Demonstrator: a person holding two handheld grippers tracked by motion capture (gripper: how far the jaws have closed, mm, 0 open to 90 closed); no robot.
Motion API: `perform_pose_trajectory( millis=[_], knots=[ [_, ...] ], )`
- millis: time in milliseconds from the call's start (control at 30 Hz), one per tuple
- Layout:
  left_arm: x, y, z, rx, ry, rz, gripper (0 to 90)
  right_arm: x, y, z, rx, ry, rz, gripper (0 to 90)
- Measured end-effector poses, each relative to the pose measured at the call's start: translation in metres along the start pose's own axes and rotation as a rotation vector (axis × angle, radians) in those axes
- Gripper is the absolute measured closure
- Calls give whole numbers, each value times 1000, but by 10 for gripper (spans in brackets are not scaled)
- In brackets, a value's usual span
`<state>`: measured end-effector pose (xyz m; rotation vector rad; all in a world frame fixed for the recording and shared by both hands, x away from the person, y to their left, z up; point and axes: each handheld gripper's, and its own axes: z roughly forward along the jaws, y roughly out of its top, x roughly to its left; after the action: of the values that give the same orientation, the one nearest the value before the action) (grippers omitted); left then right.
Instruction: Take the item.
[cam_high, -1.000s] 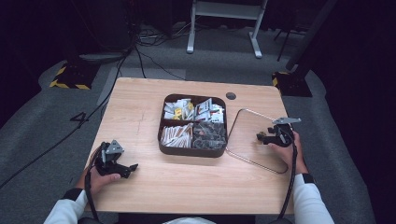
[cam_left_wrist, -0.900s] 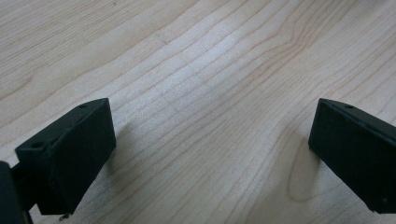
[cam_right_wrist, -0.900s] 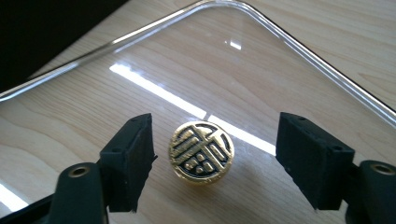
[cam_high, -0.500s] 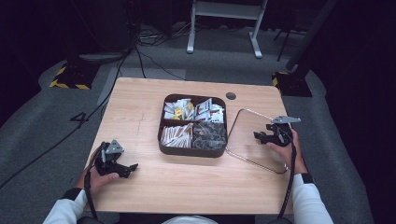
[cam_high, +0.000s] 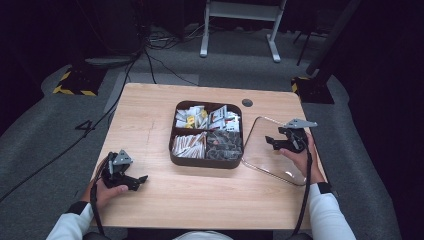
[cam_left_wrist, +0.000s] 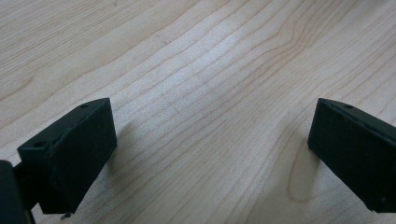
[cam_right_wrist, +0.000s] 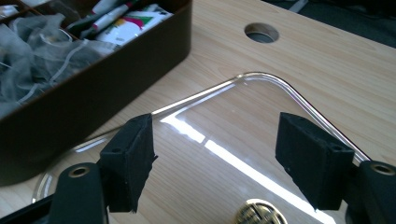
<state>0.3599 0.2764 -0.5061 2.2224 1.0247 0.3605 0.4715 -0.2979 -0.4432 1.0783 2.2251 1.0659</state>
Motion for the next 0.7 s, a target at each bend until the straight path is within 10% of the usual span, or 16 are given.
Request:
perform_pose_trajectory(
  millis=[700],
  knots=[
    [-1, -1, -1, -3, 10, 1, 20, 45, 62, 28, -45, 79, -97, 346]
  ],
)
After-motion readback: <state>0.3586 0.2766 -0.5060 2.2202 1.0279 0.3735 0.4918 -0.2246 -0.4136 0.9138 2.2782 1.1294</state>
